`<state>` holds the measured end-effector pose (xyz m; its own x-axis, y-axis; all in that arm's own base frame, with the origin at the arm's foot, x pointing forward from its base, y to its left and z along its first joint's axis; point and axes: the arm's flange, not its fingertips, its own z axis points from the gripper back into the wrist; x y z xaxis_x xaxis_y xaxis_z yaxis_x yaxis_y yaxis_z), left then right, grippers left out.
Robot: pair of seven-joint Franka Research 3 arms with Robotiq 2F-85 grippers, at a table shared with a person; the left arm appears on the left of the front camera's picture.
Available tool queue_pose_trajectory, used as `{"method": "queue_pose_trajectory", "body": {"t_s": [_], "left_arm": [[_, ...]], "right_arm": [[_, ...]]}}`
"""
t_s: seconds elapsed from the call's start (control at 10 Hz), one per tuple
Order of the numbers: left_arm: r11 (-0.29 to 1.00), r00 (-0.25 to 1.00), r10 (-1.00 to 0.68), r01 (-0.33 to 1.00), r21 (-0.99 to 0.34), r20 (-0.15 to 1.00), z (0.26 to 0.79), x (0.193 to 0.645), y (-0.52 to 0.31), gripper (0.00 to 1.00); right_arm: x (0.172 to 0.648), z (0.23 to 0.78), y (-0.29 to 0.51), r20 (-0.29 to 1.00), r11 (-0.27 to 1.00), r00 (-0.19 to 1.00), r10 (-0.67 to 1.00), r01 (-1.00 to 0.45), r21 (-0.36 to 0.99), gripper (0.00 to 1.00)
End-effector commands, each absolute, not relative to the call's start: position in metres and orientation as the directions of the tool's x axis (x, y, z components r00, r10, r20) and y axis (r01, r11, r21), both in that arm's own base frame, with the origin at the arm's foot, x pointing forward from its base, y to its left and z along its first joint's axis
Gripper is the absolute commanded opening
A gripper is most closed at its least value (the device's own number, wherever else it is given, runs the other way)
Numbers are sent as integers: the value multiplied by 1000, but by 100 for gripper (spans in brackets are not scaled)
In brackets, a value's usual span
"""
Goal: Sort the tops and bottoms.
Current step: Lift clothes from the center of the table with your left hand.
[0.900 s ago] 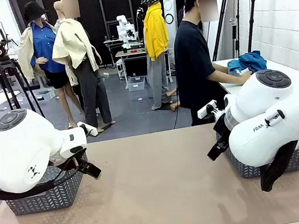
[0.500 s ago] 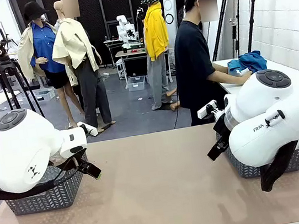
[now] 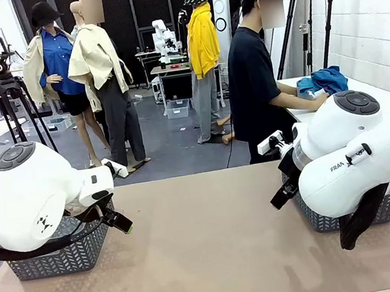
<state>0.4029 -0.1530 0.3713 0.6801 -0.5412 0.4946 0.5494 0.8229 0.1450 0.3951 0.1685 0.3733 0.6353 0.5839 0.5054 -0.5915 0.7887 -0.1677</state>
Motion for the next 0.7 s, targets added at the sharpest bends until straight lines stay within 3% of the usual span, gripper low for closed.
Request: {"method": "queue_pose_trajectory", "body": {"t_s": [0.0, 0.4, 0.6], "left_arm": [[823, 680, -541, 549, 145, 495, 371, 403, -153, 100], [801, 557, -562, 550, 236, 611, 429, 414, -165, 100], [775, 454, -595, 542, 325, 663, 483, 414, -150, 100]], "right_arm": [[395, 373, 168, 505, 789, 635, 584, -591, -168, 100], [420, 417, 176, 597, 780, 562, 573, -597, -187, 100], [435, 465, 151, 662, 809, 521, 539, -538, -236, 100]]}}
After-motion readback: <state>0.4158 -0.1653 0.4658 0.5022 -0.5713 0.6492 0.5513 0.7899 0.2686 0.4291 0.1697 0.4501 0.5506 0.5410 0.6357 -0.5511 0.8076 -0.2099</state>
